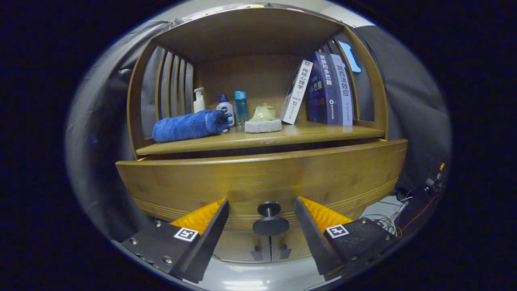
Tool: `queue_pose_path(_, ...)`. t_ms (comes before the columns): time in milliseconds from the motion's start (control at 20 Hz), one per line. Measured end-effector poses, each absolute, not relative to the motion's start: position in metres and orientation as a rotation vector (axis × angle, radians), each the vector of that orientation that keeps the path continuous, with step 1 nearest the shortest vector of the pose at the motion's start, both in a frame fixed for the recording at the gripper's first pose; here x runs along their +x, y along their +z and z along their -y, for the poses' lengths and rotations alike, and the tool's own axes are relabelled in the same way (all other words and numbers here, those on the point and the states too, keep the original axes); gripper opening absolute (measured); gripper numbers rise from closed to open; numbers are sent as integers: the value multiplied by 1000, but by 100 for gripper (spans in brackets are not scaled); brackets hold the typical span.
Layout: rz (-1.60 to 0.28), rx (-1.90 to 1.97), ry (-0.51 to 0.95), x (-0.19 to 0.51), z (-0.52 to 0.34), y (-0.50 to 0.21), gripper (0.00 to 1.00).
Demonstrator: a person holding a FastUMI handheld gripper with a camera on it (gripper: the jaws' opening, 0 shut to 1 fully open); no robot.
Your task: Pull open the drawer, take out the items inside it, and place them on the countertop above the cabinet.
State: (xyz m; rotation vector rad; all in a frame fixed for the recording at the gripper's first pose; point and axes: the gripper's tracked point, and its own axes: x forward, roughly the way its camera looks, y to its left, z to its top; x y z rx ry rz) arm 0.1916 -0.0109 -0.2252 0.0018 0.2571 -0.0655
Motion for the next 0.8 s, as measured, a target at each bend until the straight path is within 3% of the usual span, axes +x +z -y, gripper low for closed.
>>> queue_pose_path(400,-295,-45,-72,232,4,-236,99)
queue_pose_path(800,-313,-20,-63,221,8,-246,99)
